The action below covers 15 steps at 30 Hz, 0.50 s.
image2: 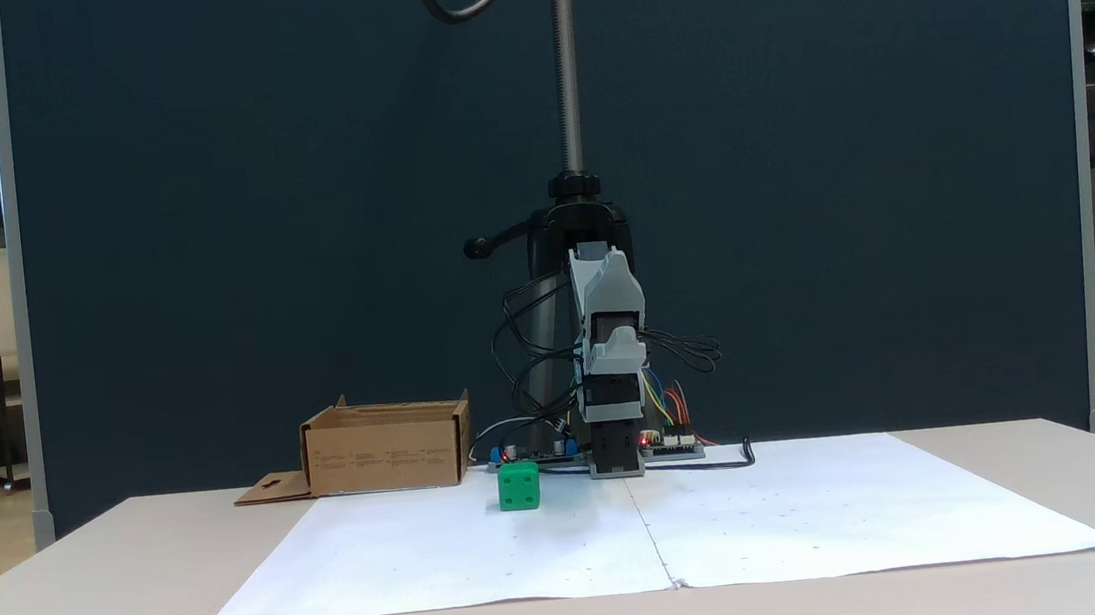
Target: Grasp a green dice and put it in the bin.
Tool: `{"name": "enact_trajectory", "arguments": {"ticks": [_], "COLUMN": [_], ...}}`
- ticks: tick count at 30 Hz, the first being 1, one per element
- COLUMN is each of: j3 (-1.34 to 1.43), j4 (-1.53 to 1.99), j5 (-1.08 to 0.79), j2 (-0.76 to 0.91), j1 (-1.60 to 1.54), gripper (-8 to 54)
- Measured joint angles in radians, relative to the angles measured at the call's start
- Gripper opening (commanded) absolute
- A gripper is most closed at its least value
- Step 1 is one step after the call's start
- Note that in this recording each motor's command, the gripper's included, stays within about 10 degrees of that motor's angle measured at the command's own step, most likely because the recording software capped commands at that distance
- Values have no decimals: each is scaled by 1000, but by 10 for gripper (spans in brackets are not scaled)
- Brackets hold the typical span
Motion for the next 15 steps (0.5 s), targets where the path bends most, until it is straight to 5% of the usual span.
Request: {"name": "enact_trajectory", "arguments": {"ticks": [6, 15], "j3": [0, 0], "j4": [325, 337], "j5": [-12, -15], "j2": [0, 0], "j1": [18, 20], "gripper": [416, 416]}}
